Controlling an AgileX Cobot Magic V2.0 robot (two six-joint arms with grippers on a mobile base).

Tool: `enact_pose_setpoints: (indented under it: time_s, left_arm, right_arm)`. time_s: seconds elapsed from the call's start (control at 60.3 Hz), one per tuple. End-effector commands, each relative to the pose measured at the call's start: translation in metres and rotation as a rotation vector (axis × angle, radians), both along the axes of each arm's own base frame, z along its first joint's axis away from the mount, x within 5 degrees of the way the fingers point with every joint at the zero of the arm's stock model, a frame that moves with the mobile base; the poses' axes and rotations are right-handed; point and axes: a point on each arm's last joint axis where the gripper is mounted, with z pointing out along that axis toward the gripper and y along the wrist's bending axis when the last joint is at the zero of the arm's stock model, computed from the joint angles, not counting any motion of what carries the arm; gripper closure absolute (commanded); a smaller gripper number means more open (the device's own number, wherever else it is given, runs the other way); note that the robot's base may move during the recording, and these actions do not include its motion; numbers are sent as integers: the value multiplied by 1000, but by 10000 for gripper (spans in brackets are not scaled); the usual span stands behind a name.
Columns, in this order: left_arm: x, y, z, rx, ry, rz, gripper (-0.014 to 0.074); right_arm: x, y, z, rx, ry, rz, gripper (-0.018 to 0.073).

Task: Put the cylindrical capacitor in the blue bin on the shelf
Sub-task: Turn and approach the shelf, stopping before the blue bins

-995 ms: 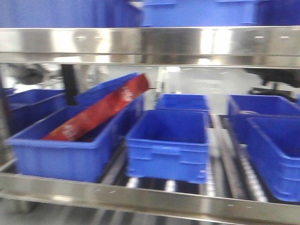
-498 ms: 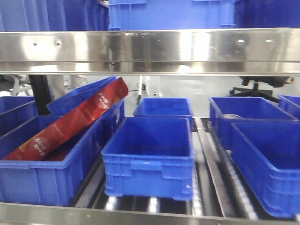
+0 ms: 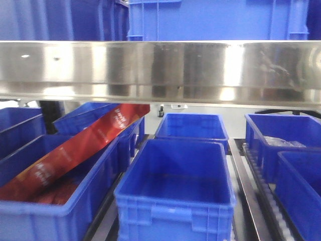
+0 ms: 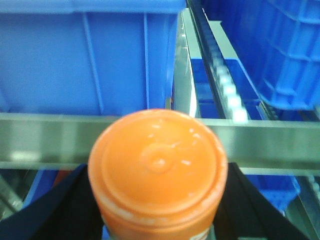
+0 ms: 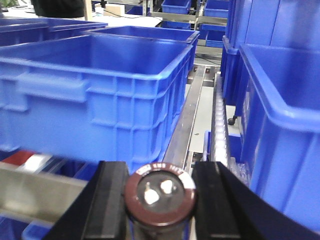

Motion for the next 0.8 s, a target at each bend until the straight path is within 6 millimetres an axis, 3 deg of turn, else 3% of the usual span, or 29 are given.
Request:
enact_pose_setpoints:
  time_s: [0.0,0.78]
  left_arm:
    - [-2,0,5,-11,-35,-3,707]
    - [0,-1,7,-15,-58,-4,707]
  right_arm:
    - [-1,-1,5,-3,-40,-6,638]
    - [-1,-1,5,-3,-40,-6,638]
